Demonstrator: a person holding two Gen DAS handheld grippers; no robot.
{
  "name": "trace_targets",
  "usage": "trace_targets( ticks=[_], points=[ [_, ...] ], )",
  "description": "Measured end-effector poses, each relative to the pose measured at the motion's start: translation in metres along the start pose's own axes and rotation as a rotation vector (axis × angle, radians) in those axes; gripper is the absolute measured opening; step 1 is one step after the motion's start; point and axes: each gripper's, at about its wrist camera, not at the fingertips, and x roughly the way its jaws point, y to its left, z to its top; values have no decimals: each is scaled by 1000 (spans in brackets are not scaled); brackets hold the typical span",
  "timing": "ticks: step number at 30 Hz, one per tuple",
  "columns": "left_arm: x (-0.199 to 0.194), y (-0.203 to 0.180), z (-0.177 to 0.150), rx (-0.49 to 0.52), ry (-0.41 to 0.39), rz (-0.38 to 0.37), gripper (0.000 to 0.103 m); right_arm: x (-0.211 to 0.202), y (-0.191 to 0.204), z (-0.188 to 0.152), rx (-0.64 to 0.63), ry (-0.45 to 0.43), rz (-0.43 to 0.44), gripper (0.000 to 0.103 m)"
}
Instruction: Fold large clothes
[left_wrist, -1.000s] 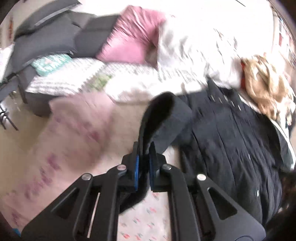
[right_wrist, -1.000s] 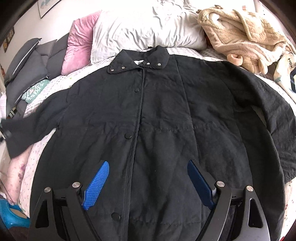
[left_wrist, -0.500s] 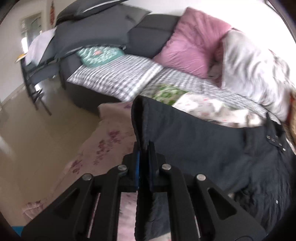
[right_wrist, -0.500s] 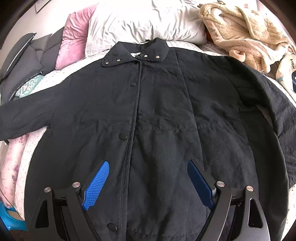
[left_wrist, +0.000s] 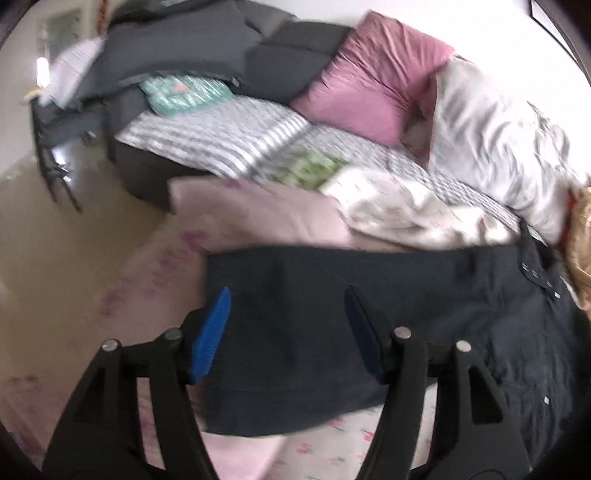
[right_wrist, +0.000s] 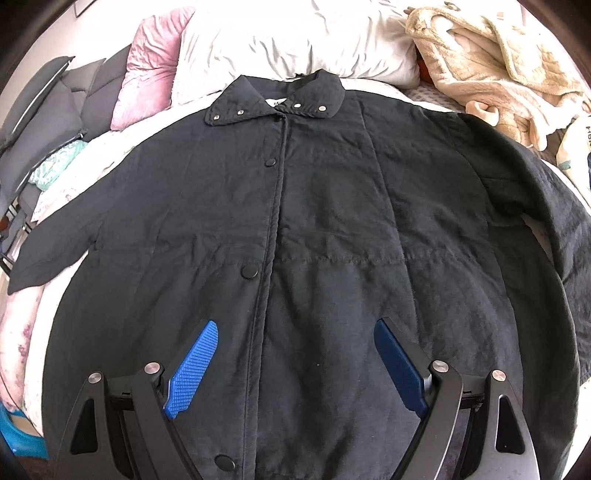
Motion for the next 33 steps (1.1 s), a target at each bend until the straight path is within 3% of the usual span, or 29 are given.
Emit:
trace_targets(
  ticks=[4, 10, 13, 17, 19, 27, 33],
  points=[
    [43, 10, -28, -83, 176, 23, 66, 0, -2, 0, 4, 0, -11, 88],
    [4, -17, -44, 2, 114, 57, 68, -14, -14, -1, 23, -32, -15, 88],
    [-28, -41, -52, -11, 101, 4, 88, -24, -23, -1, 41, -46, -18, 88],
    [-64, -83, -69, 27, 113, -49, 91, -44, -44, -3, 89, -82, -26, 88],
    [-79, -105, -80, 40, 136, -76, 102, -53, -56, -5, 115, -100, -48, 88],
    [-110, -191, -135, 95, 160, -275, 103, -86, -149, -28, 307, -153, -190, 88],
    [-105, -249, -163, 200, 207, -325, 103, -101, -218, -53, 360, -102, -382, 87]
  ],
)
